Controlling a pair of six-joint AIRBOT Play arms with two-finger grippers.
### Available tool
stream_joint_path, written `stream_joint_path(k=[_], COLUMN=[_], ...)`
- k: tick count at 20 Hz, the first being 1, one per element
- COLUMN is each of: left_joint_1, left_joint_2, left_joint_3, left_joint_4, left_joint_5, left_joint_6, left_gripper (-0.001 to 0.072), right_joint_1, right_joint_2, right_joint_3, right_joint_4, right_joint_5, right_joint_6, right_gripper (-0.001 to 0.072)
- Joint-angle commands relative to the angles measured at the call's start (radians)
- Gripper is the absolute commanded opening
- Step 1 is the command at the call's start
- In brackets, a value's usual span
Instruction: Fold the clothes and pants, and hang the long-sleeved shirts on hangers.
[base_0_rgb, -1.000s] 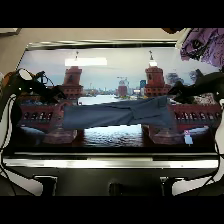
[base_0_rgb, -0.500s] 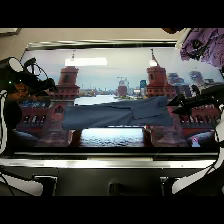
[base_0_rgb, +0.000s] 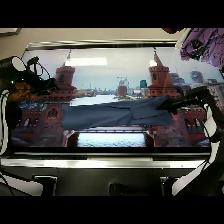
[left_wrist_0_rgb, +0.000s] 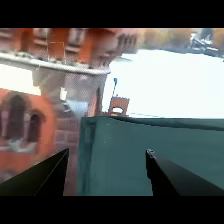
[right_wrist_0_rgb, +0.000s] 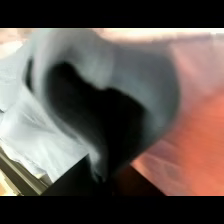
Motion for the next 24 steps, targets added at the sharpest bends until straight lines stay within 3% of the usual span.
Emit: stream_joint_path(k=[1, 3, 10, 20, 24], left_joint_1=[-0.034, -0.072, -0.353, -0.752, -0.834], left_joint_2=[-0.003, -0.015, -0.187, -0.375, -0.430], left_joint_3=[0.000, 0.000, 0.000, 0.000, 0.029], left_joint_4=[-0.037, -0.114, -0.466, -0.938, -1.029], left_joint_5=[0.019, 0.048, 0.264, 0.700, 0.810], left_joint_6=[0.000, 0.002, -0.051, -0.051, -0.051], left_gripper=[0.0465, 0.0010, 0.0015, 0.0015, 0.0014], right_joint_1=[0.034, 0.032, 0.032, 0.032, 0.032], right_joint_2=[0.040, 0.128, 0.452, 0.606, 0.606], right_joint_3=[0.002, 0.003, 0.009, 0.134, 0.220], right_joint_4=[0.000, -0.071, -0.380, -0.423, -0.422], right_joint_5=[-0.008, -0.010, -0.079, -0.196, -0.224], right_joint_6=[0.008, 0.076, 0.315, 0.436, 0.455], right_gripper=[0.0032, 0.0031, 0.0031, 0.0031, 0.0031])
